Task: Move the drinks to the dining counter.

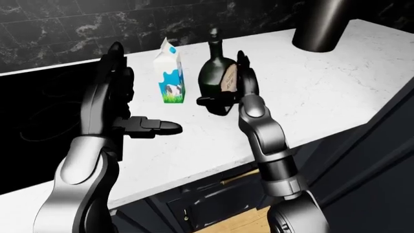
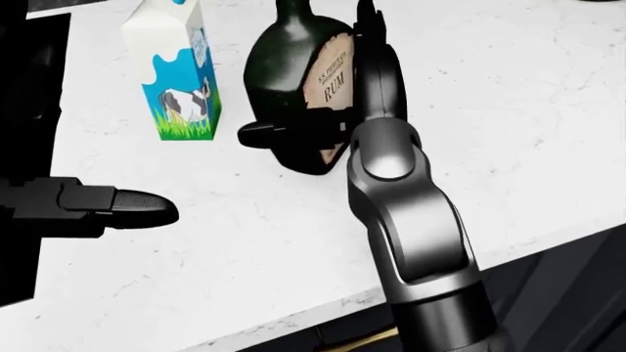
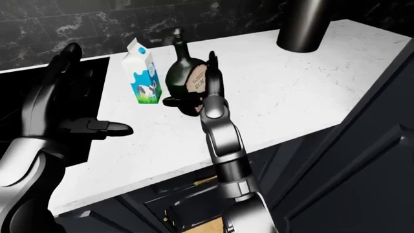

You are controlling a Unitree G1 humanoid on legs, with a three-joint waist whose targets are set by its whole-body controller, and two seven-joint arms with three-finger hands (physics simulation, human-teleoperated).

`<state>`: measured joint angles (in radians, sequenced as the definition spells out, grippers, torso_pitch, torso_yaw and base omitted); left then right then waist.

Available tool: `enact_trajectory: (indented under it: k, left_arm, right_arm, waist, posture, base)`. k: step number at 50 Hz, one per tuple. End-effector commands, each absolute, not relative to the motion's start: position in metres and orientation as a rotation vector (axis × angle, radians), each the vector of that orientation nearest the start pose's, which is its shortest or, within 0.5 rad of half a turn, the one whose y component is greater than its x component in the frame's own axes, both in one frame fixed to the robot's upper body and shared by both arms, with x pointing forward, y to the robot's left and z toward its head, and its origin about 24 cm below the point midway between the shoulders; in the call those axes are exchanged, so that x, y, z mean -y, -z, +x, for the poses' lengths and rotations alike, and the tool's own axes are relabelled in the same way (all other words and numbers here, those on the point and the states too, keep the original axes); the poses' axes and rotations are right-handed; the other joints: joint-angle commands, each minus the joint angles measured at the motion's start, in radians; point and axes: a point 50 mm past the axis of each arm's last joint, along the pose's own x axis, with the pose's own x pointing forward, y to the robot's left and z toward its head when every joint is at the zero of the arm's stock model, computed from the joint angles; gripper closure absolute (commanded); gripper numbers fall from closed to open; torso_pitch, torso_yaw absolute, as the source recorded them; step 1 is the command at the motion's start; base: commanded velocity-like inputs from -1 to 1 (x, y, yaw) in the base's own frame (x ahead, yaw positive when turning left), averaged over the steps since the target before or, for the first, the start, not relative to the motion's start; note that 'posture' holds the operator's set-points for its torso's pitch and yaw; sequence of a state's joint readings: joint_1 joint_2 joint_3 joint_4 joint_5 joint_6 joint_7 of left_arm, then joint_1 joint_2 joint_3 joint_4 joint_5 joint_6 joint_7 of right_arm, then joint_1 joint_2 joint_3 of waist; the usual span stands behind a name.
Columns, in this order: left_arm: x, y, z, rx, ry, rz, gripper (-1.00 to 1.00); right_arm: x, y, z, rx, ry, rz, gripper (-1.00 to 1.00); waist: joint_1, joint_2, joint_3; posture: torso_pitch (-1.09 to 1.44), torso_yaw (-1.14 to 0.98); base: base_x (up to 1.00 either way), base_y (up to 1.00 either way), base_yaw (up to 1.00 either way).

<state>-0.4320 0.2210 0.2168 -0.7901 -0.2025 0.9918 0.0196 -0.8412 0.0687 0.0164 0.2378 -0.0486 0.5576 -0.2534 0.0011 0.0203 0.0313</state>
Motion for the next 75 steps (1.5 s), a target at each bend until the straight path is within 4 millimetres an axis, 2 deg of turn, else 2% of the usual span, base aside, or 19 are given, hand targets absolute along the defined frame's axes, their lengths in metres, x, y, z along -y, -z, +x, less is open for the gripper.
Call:
enact_trajectory:
  k: [1, 14, 19, 27, 30, 32, 34, 41, 47, 52, 57, 60, 66, 75]
  left_arm:
    - [-0.175, -0.244, 0.244, 0.319, 0.004, 0.071, -1.00]
    - [-0.175, -0.245, 0.243, 0.321, 0.003, 0.072, -1.00]
    - [-0.175, -0.244, 0.243, 0.321, 0.005, 0.073, -1.00]
    - [-0.175, -0.243, 0.243, 0.320, 0.005, 0.073, -1.00]
    - [-0.175, -0.244, 0.243, 0.321, 0.005, 0.073, -1.00]
    - [-0.175, -0.244, 0.243, 0.321, 0.004, 0.073, -1.00]
    - [-0.176, -0.245, 0.242, 0.322, 0.002, 0.073, -1.00]
    - [-0.176, -0.244, 0.243, 0.322, 0.003, 0.075, -1.00]
    - [-0.175, -0.248, 0.243, 0.326, 0.002, 0.080, -1.00]
    - [-0.173, -0.254, 0.245, 0.331, 0.006, 0.086, -1.00]
    - [-0.170, -0.261, 0.254, 0.335, 0.009, 0.114, -1.00]
    - [-0.164, -0.268, 0.257, 0.333, 0.016, 0.125, -1.00]
    - [-0.157, -0.275, 0.277, 0.292, 0.005, 0.139, -1.00]
    - [-0.154, -0.275, 0.300, 0.249, -0.007, 0.137, -1.00]
  right_arm:
    - [0.062, -0.212, 0.365, 0.128, -0.019, -0.074, -0.95]
    - [0.059, -0.212, 0.364, 0.128, -0.028, -0.078, -0.73]
    - [0.060, -0.212, 0.364, 0.128, -0.028, -0.079, -0.30]
    - [0.061, -0.212, 0.365, 0.129, -0.026, -0.077, 0.07]
    - [0.062, -0.213, 0.364, 0.130, -0.024, -0.075, 0.40]
    - [0.062, -0.213, 0.364, 0.130, -0.023, -0.076, 0.86]
    - [0.064, -0.213, 0.364, 0.131, -0.019, -0.075, 0.95]
    - [0.077, -0.223, 0.363, 0.147, 0.005, -0.056, 0.98]
    - [0.097, -0.258, 0.347, 0.208, 0.049, -0.027, 1.00]
    - [0.107, -0.272, 0.340, 0.233, 0.067, -0.007, 1.00]
    - [0.118, -0.290, 0.323, 0.266, 0.067, 0.044, 1.00]
    - [0.121, -0.298, 0.321, 0.283, 0.074, 0.038, 1.00]
    - [0.124, -0.316, 0.310, 0.317, 0.075, 0.036, 1.00]
    - [0.129, -0.324, 0.300, 0.343, 0.080, 0.050, 1.00]
  waist:
    - [0.002, 0.003, -0.025]
    - [0.001, 0.003, -0.024]
    - [0.002, 0.003, -0.024]
    - [0.002, 0.002, -0.025]
    - [0.003, 0.001, -0.026]
    - [0.003, 0.001, -0.026]
    - [0.003, 0.001, -0.026]
    - [0.006, -0.002, -0.025]
    - [0.012, -0.008, -0.020]
    - [0.014, -0.012, -0.013]
    - [0.017, -0.015, -0.012]
    - [0.018, -0.017, -0.010]
    - [0.018, -0.020, -0.007]
    - [0.018, -0.025, -0.004]
  posture:
    - [0.00, 0.00]
    - [0.00, 0.00]
    - [0.00, 0.00]
    - [0.00, 0.00]
    - [0.00, 0.00]
    - [0.00, 0.00]
    - [0.00, 0.00]
    - [0.00, 0.00]
    - [0.00, 0.00]
    - [0.00, 0.00]
    - [0.00, 0.00]
    - [0.00, 0.00]
    - [0.00, 0.00]
    - [0.00, 0.00]
  base:
    - [0.00, 0.00, 0.00]
    - [0.00, 0.00, 0.00]
    - [0.00, 0.00, 0.00]
    - [0.00, 0.00, 0.00]
    - [0.00, 0.00, 0.00]
    - [0.00, 0.00, 0.00]
    - [0.00, 0.00, 0.00]
    - [0.00, 0.00, 0.00]
    - [0.00, 0.00, 0.00]
    - [0.00, 0.00, 0.00]
    - [0.00, 0.00, 0.00]
    - [0.00, 0.00, 0.00]
    - [0.00, 0.00, 0.00]
    - [0.00, 0.00, 0.00]
